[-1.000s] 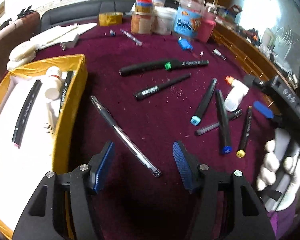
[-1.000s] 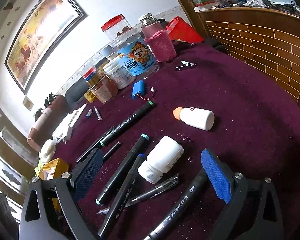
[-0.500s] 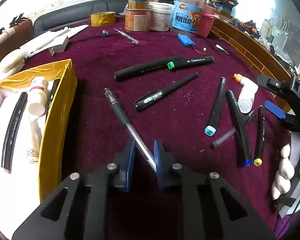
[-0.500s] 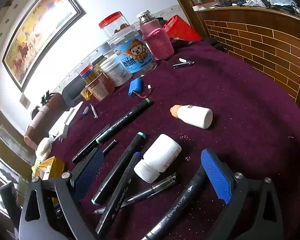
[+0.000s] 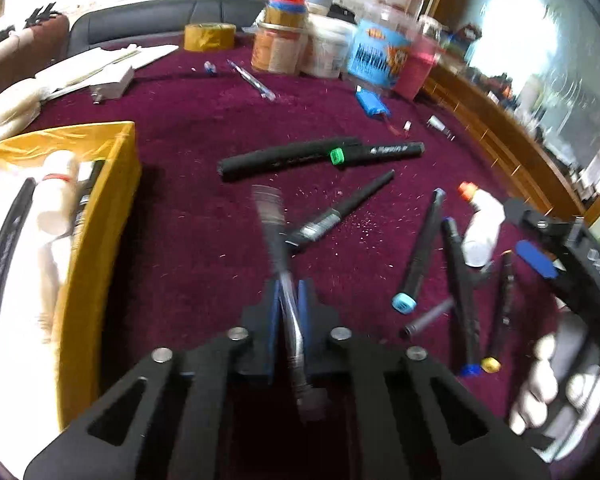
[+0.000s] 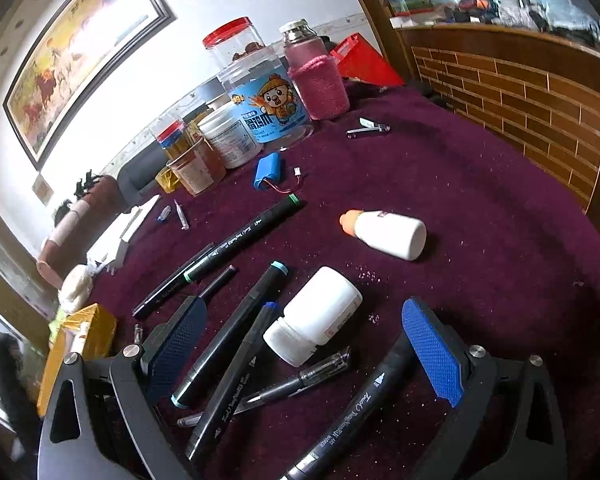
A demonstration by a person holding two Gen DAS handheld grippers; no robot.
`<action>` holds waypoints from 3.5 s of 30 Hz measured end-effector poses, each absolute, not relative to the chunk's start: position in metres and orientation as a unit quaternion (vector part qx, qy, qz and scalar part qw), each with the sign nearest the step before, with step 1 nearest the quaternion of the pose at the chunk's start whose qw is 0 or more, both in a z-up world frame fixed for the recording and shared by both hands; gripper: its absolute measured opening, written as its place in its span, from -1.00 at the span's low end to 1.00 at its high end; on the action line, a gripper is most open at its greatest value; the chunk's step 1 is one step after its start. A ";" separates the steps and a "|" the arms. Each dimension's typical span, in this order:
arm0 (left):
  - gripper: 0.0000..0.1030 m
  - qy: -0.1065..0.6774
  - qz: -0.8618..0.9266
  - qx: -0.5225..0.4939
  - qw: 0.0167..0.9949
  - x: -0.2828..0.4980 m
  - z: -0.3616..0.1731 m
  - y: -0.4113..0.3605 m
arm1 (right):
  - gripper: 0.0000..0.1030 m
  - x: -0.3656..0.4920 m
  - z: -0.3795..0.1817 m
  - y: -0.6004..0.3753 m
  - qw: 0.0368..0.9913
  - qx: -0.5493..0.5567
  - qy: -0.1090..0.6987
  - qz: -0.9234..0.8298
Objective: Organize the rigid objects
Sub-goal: 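Grasp the clear ballpoint pen with the left tool, then place the pen in the box with left tool while right tool places a black marker there, then grasp the teal-capped black marker with the left tool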
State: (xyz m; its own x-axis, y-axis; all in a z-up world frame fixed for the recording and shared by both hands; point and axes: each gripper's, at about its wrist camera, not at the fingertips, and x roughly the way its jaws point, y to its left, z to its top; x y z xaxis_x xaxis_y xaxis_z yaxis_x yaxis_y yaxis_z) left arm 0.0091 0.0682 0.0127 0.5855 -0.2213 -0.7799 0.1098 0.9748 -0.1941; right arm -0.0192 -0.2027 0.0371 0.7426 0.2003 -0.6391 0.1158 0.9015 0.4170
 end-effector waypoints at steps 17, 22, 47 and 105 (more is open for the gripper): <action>-0.82 0.400 -0.157 -0.126 0.894 -0.049 0.047 0.118 | 0.48 0.062 0.032 -0.082 0.840 0.147 0.515 0.085; -0.19 0.438 -0.116 -0.048 0.890 -0.028 0.028 0.084 | 0.43 0.067 0.022 -0.059 0.841 0.079 0.534 0.036; -0.86 0.404 -0.182 -0.189 0.877 -0.066 0.060 0.127 | -0.85 -0.008 0.076 -0.076 0.855 0.125 0.474 0.171; 0.43 0.363 -0.124 -0.258 0.887 -0.054 0.085 0.299 | 0.47 -0.042 0.125 -0.063 0.930 0.068 0.337 0.132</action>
State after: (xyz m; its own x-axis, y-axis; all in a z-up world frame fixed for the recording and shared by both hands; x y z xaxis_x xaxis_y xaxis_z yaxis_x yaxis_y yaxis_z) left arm -0.0545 0.2986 0.0854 0.7060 -0.4069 -0.5797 0.0316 0.8358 -0.5481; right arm -0.0423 -0.0633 0.1251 0.7376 0.2906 -0.6095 -0.1987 0.9561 0.2154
